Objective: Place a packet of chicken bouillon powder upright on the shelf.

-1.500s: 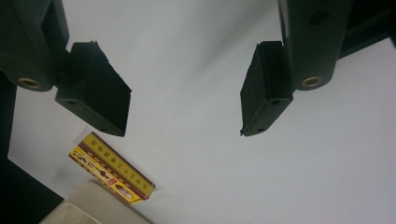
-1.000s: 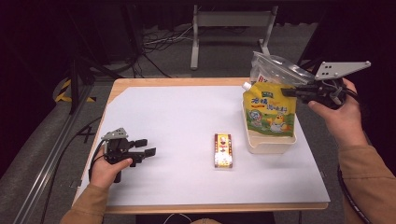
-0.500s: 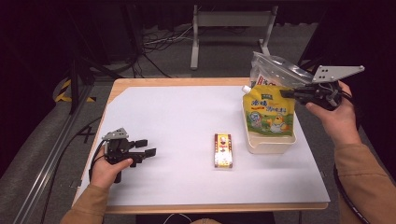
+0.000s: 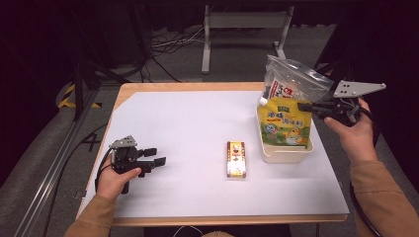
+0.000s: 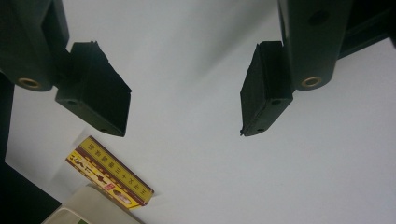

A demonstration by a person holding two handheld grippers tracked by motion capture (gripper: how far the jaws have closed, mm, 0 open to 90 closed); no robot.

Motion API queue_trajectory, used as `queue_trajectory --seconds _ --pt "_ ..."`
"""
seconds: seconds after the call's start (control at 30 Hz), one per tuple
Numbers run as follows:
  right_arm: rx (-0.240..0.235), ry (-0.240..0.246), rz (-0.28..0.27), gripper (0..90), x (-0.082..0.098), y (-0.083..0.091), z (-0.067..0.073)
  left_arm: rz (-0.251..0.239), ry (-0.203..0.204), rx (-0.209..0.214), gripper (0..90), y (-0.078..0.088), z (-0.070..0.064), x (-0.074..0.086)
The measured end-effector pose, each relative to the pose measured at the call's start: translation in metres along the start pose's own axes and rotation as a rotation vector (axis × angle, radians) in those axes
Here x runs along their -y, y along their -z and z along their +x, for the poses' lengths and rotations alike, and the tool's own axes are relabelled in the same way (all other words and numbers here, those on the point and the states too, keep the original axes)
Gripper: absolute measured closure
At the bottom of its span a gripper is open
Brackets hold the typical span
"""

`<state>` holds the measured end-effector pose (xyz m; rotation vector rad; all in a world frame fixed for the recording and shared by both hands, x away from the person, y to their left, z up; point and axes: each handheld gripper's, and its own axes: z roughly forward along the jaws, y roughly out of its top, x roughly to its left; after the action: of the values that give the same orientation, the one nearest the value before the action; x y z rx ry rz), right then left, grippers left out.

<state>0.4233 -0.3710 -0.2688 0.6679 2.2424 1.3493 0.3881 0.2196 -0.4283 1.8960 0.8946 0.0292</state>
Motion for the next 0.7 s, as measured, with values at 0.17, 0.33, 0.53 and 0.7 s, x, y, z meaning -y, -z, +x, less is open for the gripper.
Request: queue_trajectory --seconds 0.17,0.33,0.53,0.7 --pt "0.002 -0.032 -0.023 90.0 0.012 0.004 0.0 0.002 -0.005 0.002 34.0 -0.001 -0.001 -0.001" --pt "0.017 -0.062 -0.024 89.8 0.023 0.009 0.0 0.005 -0.002 0.008 33.9 -0.003 -0.001 -0.001" --pt "0.063 -0.058 0.031 89.9 0.027 0.015 0.003 0.01 -0.01 0.009 33.9 -0.006 -0.001 -0.003" --pt "0.07 -0.08 0.023 90.0 0.031 0.017 0.004 0.012 -0.013 0.017 33.9 -0.009 -0.003 -0.005"
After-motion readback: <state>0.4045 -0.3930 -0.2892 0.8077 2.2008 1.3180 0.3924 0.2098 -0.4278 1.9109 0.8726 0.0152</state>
